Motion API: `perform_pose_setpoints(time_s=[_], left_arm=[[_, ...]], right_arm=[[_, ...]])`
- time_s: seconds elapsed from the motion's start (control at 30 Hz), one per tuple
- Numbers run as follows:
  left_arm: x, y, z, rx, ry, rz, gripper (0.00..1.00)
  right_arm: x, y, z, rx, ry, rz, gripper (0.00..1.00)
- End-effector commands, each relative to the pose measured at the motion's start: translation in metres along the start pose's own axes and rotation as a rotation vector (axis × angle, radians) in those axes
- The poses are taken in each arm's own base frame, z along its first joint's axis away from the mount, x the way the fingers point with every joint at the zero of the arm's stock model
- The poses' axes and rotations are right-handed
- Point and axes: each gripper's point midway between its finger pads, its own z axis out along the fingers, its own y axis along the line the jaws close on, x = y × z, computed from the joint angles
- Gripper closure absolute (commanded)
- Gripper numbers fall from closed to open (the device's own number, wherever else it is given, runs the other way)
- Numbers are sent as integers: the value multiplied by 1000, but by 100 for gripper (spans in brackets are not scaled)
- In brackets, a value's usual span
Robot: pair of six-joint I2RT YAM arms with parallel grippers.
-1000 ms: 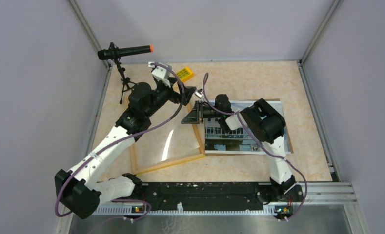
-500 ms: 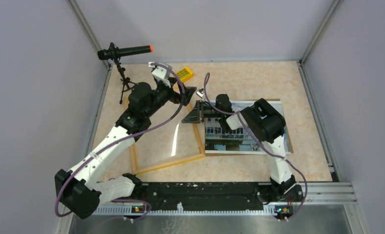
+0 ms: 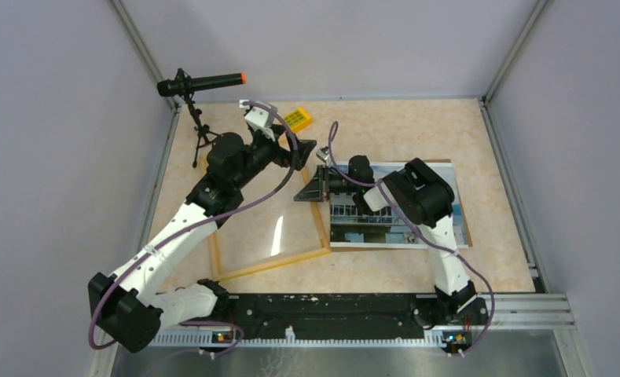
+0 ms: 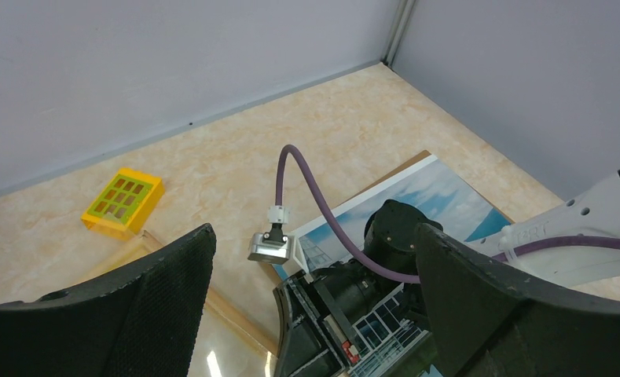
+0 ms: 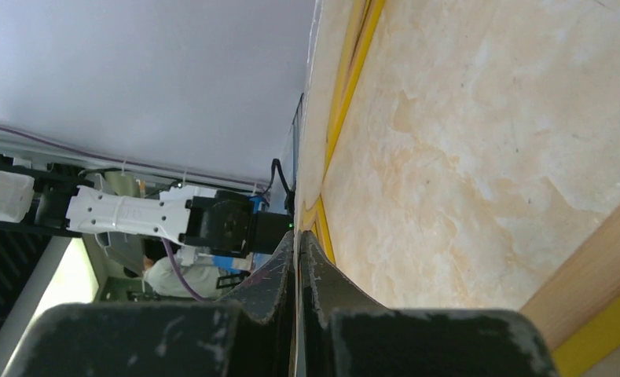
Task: Put the photo into the frame
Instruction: Place the photo frame item in the photo frame.
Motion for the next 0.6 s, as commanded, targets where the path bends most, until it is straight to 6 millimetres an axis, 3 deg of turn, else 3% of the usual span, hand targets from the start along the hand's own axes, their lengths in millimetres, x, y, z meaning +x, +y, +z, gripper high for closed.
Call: perform_pose_setpoints(time_s=[0.0,0.57], left_arm=[[-11,-4,4,18,-33,-4,1],[-12,-5,3,20,-34,-6,1]], right_arm=[[4,8,1,-34,26,-27,100],[15,-2,-2,61,47,31,100]])
